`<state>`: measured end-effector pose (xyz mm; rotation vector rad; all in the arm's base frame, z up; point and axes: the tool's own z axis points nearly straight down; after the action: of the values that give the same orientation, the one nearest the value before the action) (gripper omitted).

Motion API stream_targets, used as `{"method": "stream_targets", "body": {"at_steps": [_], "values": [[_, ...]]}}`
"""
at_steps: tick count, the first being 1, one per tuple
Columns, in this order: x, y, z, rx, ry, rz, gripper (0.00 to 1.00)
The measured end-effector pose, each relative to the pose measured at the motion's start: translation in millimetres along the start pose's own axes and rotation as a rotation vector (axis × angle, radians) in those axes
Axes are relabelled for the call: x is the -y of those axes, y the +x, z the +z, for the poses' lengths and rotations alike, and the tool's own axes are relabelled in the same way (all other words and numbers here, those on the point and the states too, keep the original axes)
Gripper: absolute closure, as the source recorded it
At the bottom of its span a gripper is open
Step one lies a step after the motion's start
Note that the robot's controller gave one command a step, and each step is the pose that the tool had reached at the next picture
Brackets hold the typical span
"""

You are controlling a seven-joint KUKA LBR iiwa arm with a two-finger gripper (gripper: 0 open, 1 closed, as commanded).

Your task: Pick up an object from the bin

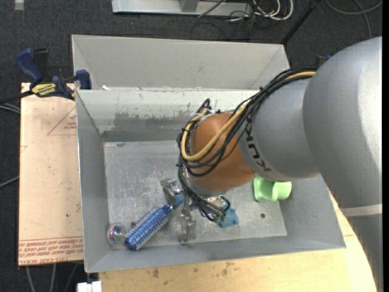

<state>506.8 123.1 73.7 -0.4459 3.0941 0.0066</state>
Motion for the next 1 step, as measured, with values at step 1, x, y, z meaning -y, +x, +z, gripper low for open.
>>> {"method": "stream_targets", "body": {"at_steps": [1], "values": [[-40.8,-18.5,2.6,-0.007,-0.001,0.036,0.0]]}}
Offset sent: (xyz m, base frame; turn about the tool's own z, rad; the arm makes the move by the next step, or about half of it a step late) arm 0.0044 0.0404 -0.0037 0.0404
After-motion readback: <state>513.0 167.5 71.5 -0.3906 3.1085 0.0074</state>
